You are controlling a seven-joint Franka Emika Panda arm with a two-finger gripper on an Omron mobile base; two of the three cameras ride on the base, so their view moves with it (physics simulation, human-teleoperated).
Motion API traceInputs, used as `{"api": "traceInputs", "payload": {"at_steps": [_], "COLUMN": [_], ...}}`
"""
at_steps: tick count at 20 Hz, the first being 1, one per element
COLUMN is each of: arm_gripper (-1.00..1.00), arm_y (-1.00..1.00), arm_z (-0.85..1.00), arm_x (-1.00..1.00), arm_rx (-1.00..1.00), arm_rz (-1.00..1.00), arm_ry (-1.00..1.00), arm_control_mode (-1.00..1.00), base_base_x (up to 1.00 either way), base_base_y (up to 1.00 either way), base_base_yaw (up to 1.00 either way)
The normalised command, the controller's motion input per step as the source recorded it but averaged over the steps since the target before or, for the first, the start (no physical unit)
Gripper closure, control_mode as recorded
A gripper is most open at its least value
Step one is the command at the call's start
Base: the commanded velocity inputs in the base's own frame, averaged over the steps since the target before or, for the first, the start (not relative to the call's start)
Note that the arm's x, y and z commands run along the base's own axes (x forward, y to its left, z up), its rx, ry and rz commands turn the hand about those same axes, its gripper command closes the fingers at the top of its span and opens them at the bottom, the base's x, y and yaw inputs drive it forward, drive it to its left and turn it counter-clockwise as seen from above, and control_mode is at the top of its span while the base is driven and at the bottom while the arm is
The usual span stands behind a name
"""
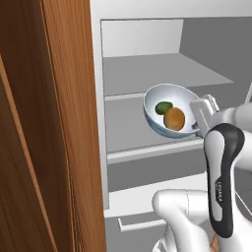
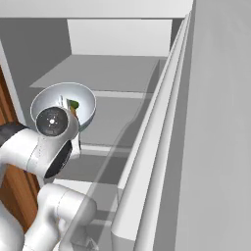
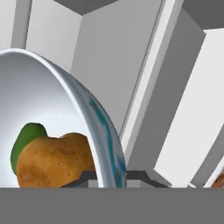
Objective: Place the bowl with the potato and avocado on the top shelf of the fridge. Place the bowl with the fish and chicken drumstick on the second highest shelf of the fridge.
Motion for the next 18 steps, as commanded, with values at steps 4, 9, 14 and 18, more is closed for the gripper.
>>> {"api": "traceInputs", "payload": {"at_steps": [4,9,14,18], "arm_gripper": [1.00,1.00,1.00,1.00], "arm_y": [0.00,-0.01,-0.02,-0.07], "arm_z": [1.00,0.90,0.20,0.00], "arm_x": [0.00,0.10,0.09,0.43], "arm_rx": [0.00,0.02,0.01,0.00], "arm_rz": [-0.13,-0.07,0.00,0.00], "arm_ry": [-0.15,0.04,0.07,0.00], "arm_control_mode": [-1.00,-1.00,-1.00,-1.00], "base_base_x": [0.00,0.00,0.00,0.00], "base_base_y": [0.00,0.00,0.00,0.00], "base_base_yaw": [0.00,0.00,0.00,0.00]}}
